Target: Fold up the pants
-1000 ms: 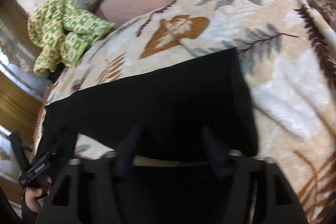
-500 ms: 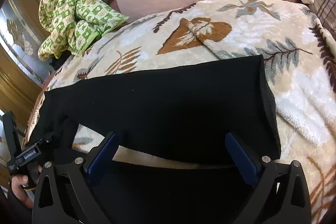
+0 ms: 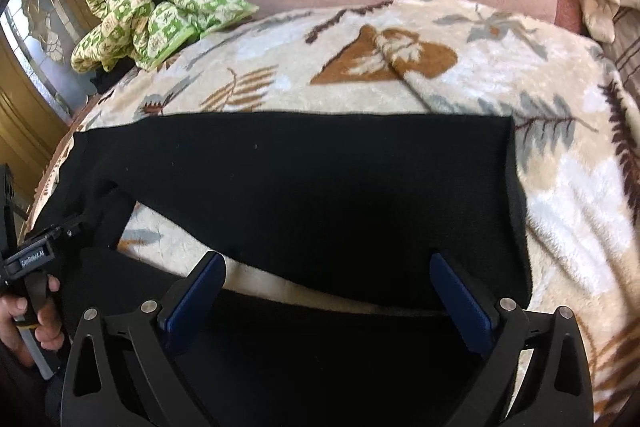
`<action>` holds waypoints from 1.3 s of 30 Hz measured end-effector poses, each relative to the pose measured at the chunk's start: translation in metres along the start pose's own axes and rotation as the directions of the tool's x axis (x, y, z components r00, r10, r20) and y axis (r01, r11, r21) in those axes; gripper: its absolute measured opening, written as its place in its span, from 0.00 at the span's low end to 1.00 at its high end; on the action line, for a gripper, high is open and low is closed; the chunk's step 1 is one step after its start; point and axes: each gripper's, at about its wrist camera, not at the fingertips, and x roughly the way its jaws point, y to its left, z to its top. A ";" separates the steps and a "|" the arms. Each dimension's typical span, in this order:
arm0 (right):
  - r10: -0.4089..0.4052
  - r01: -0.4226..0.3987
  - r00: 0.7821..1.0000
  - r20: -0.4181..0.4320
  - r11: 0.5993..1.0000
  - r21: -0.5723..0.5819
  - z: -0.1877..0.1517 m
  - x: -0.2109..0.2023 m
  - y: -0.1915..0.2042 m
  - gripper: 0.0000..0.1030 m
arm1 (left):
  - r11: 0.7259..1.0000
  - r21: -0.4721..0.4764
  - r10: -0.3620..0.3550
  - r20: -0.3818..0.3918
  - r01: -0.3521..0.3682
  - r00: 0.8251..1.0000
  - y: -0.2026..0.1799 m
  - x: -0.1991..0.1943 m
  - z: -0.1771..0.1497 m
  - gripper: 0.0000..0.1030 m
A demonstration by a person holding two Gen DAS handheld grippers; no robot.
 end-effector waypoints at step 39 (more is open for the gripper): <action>-0.195 0.192 0.972 0.127 0.981 0.039 -0.063 -0.081 0.031 0.97 | 0.988 0.048 0.143 0.123 -0.150 0.982 -0.003 -0.092 -0.032 0.97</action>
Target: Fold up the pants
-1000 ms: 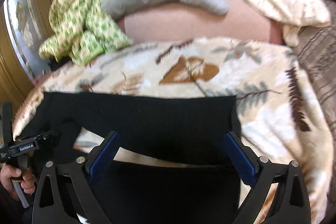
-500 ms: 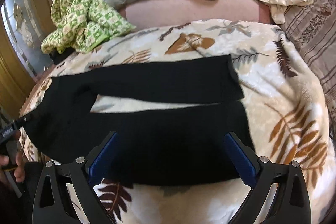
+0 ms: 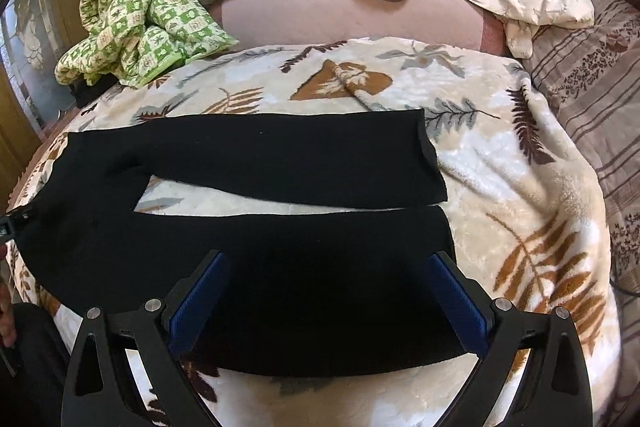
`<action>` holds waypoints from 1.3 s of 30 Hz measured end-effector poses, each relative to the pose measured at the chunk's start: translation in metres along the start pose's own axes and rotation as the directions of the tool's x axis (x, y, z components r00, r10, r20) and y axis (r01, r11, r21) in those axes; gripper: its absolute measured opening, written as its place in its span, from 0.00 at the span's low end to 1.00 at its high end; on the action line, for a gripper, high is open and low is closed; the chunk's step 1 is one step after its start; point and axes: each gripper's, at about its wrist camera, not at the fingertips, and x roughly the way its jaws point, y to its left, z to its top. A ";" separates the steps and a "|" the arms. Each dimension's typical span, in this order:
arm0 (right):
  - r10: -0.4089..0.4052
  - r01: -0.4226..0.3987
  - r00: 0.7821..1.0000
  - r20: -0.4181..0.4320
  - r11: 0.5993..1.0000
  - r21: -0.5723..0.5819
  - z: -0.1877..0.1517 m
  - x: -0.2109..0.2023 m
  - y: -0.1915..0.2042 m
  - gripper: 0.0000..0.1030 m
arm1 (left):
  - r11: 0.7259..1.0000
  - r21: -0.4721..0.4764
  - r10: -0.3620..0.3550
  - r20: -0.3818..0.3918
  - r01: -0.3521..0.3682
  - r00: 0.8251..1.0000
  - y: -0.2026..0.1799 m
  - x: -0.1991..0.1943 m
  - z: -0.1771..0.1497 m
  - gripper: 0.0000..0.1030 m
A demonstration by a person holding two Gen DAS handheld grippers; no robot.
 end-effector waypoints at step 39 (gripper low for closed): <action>-0.018 0.009 0.996 0.086 0.994 0.108 0.011 0.000 -0.016 0.97 | 1.000 0.023 0.004 -0.047 -0.003 0.999 -0.005 0.025 0.001 0.96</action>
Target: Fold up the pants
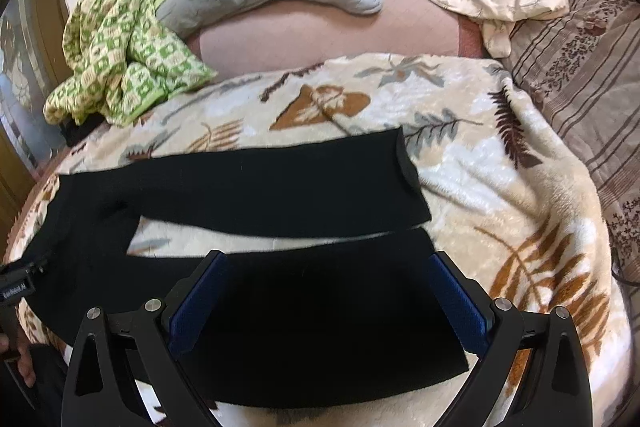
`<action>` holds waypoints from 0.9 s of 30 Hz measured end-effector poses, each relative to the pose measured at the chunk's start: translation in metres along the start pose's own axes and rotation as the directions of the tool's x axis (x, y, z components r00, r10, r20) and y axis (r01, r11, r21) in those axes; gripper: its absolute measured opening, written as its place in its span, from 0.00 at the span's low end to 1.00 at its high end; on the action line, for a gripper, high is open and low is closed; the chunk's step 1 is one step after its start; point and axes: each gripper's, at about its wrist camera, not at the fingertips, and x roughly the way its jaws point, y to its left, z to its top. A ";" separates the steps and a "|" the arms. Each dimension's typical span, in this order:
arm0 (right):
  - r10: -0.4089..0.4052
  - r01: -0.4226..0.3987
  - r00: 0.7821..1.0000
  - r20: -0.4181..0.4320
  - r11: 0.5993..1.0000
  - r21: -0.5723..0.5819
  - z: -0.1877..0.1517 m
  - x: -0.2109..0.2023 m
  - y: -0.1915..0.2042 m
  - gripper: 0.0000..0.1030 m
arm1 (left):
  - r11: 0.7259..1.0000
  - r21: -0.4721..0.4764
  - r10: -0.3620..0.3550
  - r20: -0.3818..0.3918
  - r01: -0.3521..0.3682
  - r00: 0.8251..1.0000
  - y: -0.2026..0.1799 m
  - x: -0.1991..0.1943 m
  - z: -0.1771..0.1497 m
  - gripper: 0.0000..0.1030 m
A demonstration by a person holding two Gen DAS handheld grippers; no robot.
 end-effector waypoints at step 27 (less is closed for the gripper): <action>-0.020 0.023 0.993 0.116 0.999 -0.026 0.006 -0.006 0.000 0.96 | 0.999 -0.026 -0.048 -0.010 0.047 0.999 0.006 0.000 0.003 0.96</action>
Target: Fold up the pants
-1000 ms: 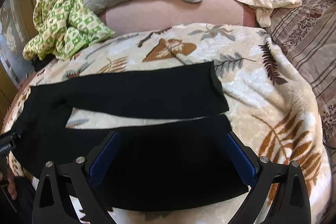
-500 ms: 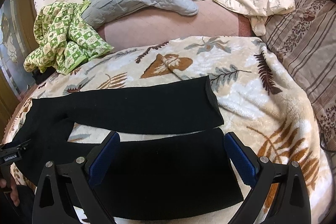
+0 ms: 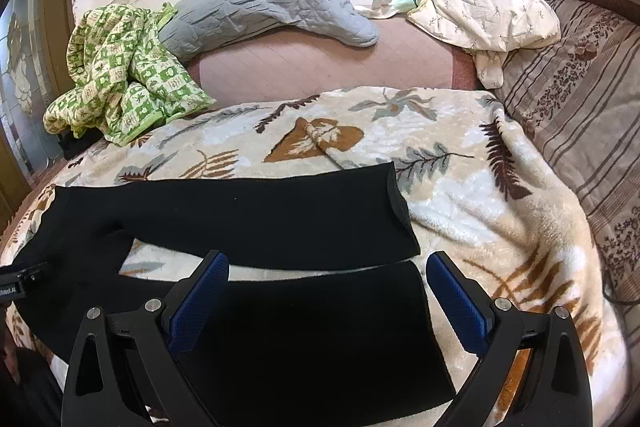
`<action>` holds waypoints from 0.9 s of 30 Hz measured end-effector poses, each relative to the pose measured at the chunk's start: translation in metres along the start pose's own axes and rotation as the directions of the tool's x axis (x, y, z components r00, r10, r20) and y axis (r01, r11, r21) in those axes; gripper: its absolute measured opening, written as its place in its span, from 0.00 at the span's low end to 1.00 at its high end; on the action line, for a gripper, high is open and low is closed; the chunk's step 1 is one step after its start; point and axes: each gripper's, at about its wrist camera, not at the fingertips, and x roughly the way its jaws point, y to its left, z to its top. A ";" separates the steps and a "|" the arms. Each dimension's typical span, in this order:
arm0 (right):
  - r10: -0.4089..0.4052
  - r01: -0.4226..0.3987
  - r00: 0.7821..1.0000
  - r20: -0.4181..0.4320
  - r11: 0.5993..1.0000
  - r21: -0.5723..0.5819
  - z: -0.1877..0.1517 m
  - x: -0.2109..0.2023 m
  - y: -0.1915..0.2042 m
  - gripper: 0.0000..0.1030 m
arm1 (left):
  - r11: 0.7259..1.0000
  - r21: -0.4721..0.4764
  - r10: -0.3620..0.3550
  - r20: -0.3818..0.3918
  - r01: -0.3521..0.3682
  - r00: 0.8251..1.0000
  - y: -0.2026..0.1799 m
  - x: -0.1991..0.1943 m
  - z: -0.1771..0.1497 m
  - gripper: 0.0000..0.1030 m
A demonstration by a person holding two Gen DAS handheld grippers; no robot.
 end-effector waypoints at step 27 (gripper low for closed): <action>0.003 0.012 0.998 0.063 0.969 -0.246 0.006 0.000 0.020 0.96 | 0.976 0.104 -0.197 0.057 0.190 0.979 0.168 0.020 0.087 0.99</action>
